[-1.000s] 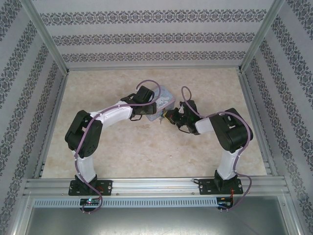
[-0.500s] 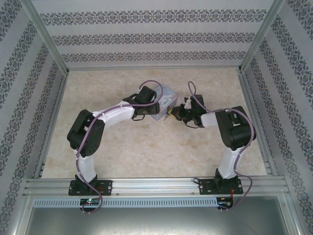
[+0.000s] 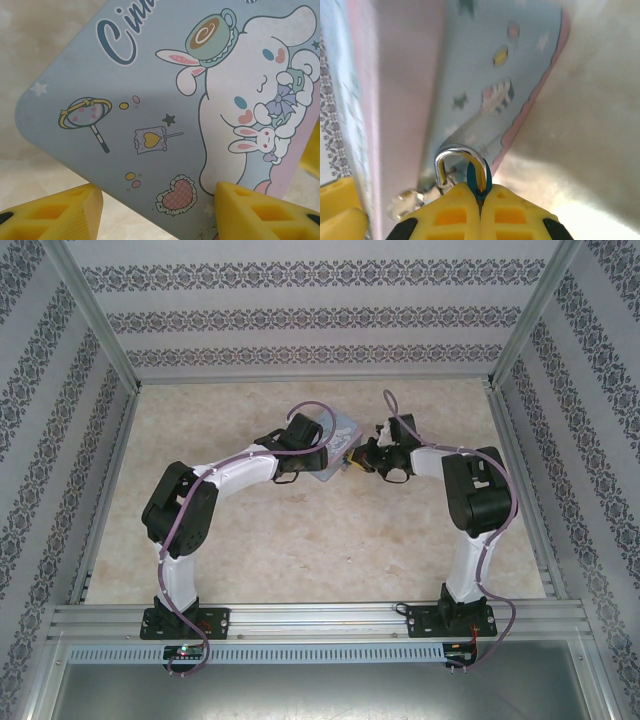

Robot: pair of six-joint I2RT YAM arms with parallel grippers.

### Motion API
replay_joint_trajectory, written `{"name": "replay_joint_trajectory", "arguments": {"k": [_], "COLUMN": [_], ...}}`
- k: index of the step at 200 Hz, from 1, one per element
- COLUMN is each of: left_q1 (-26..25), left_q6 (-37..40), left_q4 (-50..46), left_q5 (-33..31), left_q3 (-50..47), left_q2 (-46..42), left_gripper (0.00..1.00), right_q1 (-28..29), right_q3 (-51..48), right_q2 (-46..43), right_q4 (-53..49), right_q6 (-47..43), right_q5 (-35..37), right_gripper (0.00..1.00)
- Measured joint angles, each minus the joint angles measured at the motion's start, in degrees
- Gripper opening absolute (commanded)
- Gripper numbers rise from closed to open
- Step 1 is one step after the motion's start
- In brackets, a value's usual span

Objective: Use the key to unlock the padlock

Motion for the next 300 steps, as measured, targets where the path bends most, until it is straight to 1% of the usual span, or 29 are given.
{"name": "replay_joint_trajectory", "arguments": {"k": [32, 62, 89, 123, 139, 145, 159, 186, 198, 216, 221, 225, 228, 239, 246, 250, 265, 278, 300], "left_q1": [0.0, -0.02, 0.02, 0.0, 0.0, 0.0, -0.02, -0.17, -0.22, -0.22, -0.07, 0.0, 0.04, 0.42, 0.74, 0.96, 2.73, 4.37, 6.29], "left_q6": [0.0, 0.0, 0.15, 0.2, 0.17, 0.15, 0.15, 0.15, 0.2, 0.15, 0.17, 0.17, 0.2, 0.37, 0.52, 0.59, 1.73, 3.78, 11.58], "left_q4": [-0.07, -0.02, -0.46, -2.25, -3.98, -4.74, -6.95, -11.74, -13.44, -15.63, -15.98, -16.15, -16.22, -16.72, -16.83, -16.81, -16.52, -14.21, -3.93], "left_q5": [-0.11, -0.07, -0.11, 1.44, 2.75, 3.21, 4.24, 4.68, 4.55, 3.67, 3.08, 2.58, 2.16, -0.09, -1.75, -2.86, -8.13, -13.66, -23.52], "left_q3": [0.11, 0.13, 0.35, 0.63, 0.76, 0.76, 0.76, 0.68, 0.33, 0.04, -0.09, -0.24, -0.42, -1.11, -1.77, -2.36, -5.46, -9.6, -22.14], "left_q2": [0.09, 0.09, 0.07, -0.42, -0.96, -1.22, -1.99, -4.17, -6.36, -11.04, -12.59, -13.97, -14.84, -19.23, -21.73, -23.34, -29.73, -35.04, -44.94], "left_gripper": [0.59, 0.65, 0.72, 0.79, 0.82, 0.82, 0.84, 0.88, 0.91, 0.92, 0.93, 0.93, 0.93, 0.97, 0.98, 1.0, 1.0, 1.0, 1.0], "right_q1": [-2.91, -3.72, -3.54, -3.06, -2.45, -2.27, -1.92, -1.75, -2.1, -3.23, -3.67, -3.98, -4.28, -5.14, -5.57, -5.77, -6.38, -6.86, -7.8], "right_q3": [3.54, 3.48, -3.63, -15.87, -20.17, -21.46, -24.3, -28.37, -29.81, -31.61, -31.85, -31.95, -31.95, -31.89, -31.45, -31.08, -28.17, -24.5, -19.19], "right_q2": [0.44, 0.24, -3.91, -13.88, -16.96, -17.7, -18.93, -20.79, -22.45, -26.99, -28.5, -29.79, -30.73, -34.93, -37.59, -38.75, -43.3, -46.45, -49.51], "right_q4": [-1.66, -0.42, 0.96, 2.05, 2.67, 2.75, 2.91, 2.84, 2.62, 1.6, 0.98, 0.42, 0.04, -1.55, -3.21, -4.11, -8.66, -12.11, -14.84], "right_q6": [-0.42, -0.42, -0.35, 0.52, 0.83, 0.87, 1.05, 1.42, 1.79, 1.66, 1.53, 2.01, 1.51, 1.55, 1.14, 0.68, -1.07, -3.45, -9.01], "right_q5": [0.28, 0.31, 0.33, 0.42, 0.46, 0.5, 0.87, 1.84, 2.14, 2.49, 2.64, 2.8, 2.82, 3.32, 3.85, 4.37, 7.39, 11.82, 22.36], "right_gripper": [0.0, 0.0, 0.0, 0.0, 0.0, 0.04, 0.2, 0.46, 0.56, 0.69, 0.74, 0.85, 0.88, 0.93, 0.94, 0.98, 0.98, 0.98, 0.98]}}
